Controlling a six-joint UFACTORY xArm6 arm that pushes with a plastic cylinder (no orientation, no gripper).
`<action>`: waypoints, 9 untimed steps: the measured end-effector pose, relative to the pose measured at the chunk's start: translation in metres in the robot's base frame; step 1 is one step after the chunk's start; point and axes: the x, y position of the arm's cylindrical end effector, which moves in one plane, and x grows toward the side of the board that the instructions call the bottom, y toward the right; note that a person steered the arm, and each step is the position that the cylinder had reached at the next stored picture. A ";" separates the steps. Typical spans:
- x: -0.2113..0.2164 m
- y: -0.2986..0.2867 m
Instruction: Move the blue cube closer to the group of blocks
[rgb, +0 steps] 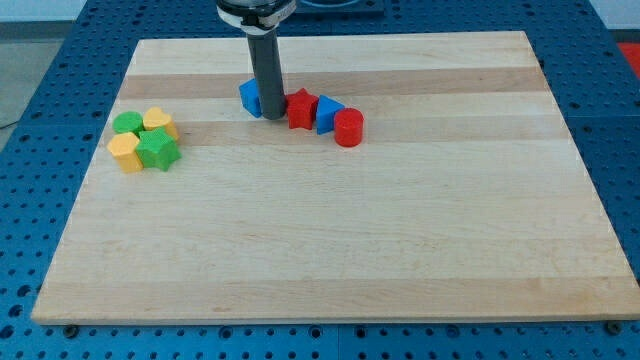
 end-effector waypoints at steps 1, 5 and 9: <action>-0.010 0.016; -0.023 -0.087; 0.024 -0.080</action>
